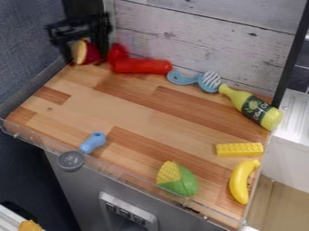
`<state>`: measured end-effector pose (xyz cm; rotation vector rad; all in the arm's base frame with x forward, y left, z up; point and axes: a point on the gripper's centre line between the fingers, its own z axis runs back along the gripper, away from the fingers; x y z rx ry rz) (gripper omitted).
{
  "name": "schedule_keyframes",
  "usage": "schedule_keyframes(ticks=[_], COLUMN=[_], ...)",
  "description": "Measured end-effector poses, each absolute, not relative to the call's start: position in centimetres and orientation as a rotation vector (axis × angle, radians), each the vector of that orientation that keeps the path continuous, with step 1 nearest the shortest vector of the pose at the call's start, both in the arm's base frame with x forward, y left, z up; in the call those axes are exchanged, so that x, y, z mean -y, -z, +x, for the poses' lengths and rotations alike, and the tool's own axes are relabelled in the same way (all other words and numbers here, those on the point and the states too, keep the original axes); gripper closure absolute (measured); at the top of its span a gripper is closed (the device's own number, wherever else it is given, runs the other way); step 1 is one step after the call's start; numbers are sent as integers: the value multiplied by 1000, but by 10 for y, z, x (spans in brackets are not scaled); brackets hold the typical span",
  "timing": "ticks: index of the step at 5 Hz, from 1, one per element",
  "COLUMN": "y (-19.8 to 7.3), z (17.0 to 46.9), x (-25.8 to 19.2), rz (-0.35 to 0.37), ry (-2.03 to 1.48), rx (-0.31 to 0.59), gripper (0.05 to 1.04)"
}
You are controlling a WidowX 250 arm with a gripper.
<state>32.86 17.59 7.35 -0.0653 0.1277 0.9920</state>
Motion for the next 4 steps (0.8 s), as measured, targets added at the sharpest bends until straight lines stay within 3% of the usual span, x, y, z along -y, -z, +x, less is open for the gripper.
schedule_keyframes(ticks=[2,4], y=[-64,-62], z=[344,359], x=[-205,-209], rz=[-66,-71], ry=[-1173,-860], rx=[-141,-191], gripper=[90,90])
